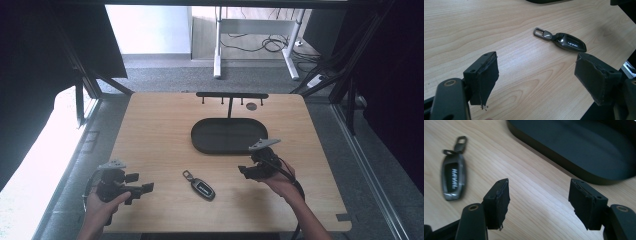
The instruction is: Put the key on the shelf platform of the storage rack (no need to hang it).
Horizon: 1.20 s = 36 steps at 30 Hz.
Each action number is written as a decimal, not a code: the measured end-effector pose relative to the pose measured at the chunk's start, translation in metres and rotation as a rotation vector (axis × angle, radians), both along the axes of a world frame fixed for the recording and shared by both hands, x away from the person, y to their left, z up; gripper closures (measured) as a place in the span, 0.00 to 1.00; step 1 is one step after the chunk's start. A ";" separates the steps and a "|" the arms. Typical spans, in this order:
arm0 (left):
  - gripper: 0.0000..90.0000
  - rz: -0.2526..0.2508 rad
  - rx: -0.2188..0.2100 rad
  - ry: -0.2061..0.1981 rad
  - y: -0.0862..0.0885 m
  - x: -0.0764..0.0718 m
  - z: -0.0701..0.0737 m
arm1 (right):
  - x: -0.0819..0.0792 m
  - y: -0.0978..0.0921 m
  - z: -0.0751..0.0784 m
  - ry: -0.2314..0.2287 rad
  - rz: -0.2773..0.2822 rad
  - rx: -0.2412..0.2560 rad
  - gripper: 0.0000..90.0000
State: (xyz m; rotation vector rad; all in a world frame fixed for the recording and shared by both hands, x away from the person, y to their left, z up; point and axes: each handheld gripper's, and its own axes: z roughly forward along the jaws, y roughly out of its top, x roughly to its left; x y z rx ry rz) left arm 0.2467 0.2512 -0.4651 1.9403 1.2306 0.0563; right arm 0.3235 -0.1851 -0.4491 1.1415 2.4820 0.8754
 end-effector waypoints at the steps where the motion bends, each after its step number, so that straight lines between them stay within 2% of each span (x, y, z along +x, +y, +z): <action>1: 0.22 -0.001 0.000 0.001 0.000 0.000 0.000 | 0.000 0.002 0.001 0.002 0.008 -0.001 0.38; 8: 0.22 -0.003 0.001 0.005 0.001 0.001 -0.001 | 0.003 0.025 0.009 0.021 0.072 -0.029 0.39; 15: 0.22 -0.002 -0.001 0.002 0.000 0.001 0.000 | 0.004 0.042 0.013 0.038 0.110 -0.039 0.39; 36: 0.22 -0.015 0.002 0.005 -0.002 0.002 -0.001 | 0.006 0.080 0.010 0.067 0.191 -0.086 0.39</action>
